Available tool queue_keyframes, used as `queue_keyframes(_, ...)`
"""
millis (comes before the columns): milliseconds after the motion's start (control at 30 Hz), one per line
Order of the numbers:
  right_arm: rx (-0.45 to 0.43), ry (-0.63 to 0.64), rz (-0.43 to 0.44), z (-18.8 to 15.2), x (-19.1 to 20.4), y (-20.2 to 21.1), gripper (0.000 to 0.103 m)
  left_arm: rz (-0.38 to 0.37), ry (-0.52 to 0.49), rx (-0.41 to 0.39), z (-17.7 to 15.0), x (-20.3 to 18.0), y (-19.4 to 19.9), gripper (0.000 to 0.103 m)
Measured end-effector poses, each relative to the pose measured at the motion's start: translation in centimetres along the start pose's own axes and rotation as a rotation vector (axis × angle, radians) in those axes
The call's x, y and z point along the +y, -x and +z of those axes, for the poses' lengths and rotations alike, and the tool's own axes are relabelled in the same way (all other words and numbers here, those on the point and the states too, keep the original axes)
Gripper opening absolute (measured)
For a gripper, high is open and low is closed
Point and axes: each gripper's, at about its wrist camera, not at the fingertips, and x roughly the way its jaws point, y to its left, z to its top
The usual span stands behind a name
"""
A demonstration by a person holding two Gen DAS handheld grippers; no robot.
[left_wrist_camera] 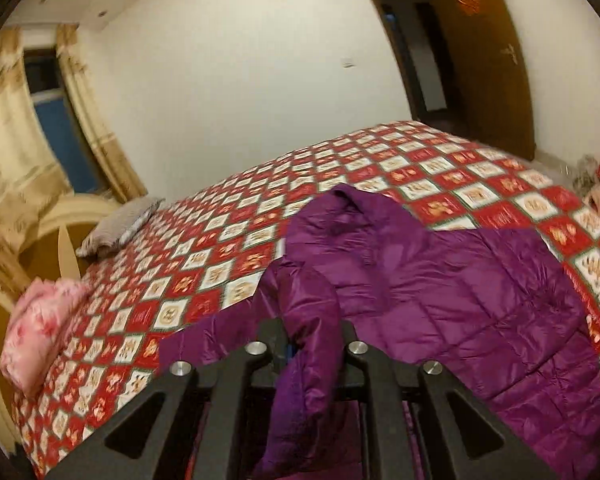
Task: Fold large clothes
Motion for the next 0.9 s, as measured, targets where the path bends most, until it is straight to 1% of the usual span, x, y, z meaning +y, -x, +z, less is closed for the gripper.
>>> queue_keyframes(33,0.007,0.006,0.0,0.0,0.1,-0.1,0.077,0.001,-0.02,-0.002,-0.1,-1.0,-0.1,0.044)
queue_keyframes(67,0.015,0.014,0.002,0.0,0.3,-0.3,0.077,0.003,-0.038,-0.01,-0.3,-2.1,0.0,0.078)
queue_keyframes(100,0.023,0.021,0.003,0.0,0.4,-0.5,0.078,0.011,-0.045,-0.035,-0.5,-2.7,0.4,0.089)
queue_keyframes(133,0.03,0.029,0.004,0.0,0.5,-0.6,0.081,0.015,-0.045,-0.063,-0.5,-2.9,0.7,0.095)
queue_keyframes(167,0.037,0.037,0.004,0.0,0.6,-0.6,0.083,0.013,-0.051,-0.093,-0.6,-3.1,1.2,0.095)
queue_keyframes(200,0.039,0.042,0.003,0.0,0.6,-0.6,0.084,0.011,-0.061,-0.106,-0.7,-3.1,1.5,0.095)
queue_keyframes(267,0.044,0.054,0.001,0.3,0.8,-0.2,0.084,0.019,-0.061,-0.142,-1.2,-2.3,2.3,0.095)
queue_keyframes(333,0.041,0.047,0.006,0.9,0.9,0.5,0.084,0.039,-0.049,-0.152,-1.8,-0.6,2.2,0.096)
queue_keyframes(367,0.033,0.042,0.026,1.7,1.2,1.3,0.084,0.051,-0.038,-0.145,-2.2,0.3,2.1,0.096)
queue_keyframes(467,0.012,0.062,0.076,3.5,2.6,2.5,0.084,0.094,0.036,-0.081,-4.2,4.4,0.7,0.096)
queue_keyframes(533,0.015,0.087,0.123,5.1,4.4,2.8,0.085,0.142,0.083,-0.013,-6.0,6.9,-1.1,0.096)
queue_keyframes(600,0.045,0.107,0.186,6.4,6.5,2.0,0.085,0.199,0.138,0.081,-8.4,9.7,-3.2,0.096)
queue_keyframes(667,0.088,0.125,0.249,7.3,8.5,0.6,0.085,0.238,0.186,0.153,-10.7,11.8,-4.7,0.096)
queue_keyframes(700,0.124,0.136,0.273,7.9,9.7,-0.7,0.085,0.262,0.209,0.184,-11.9,12.7,-5.3,0.096)
queue_keyframes(767,0.169,0.143,0.288,8.5,11.5,-3.1,0.085,0.285,0.269,0.241,-14.1,14.8,-6.2,0.096)
queue_keyframes(900,0.226,0.111,0.305,9.0,13.7,-7.2,0.085,0.297,0.351,0.278,-16.5,16.8,-6.9,0.096)
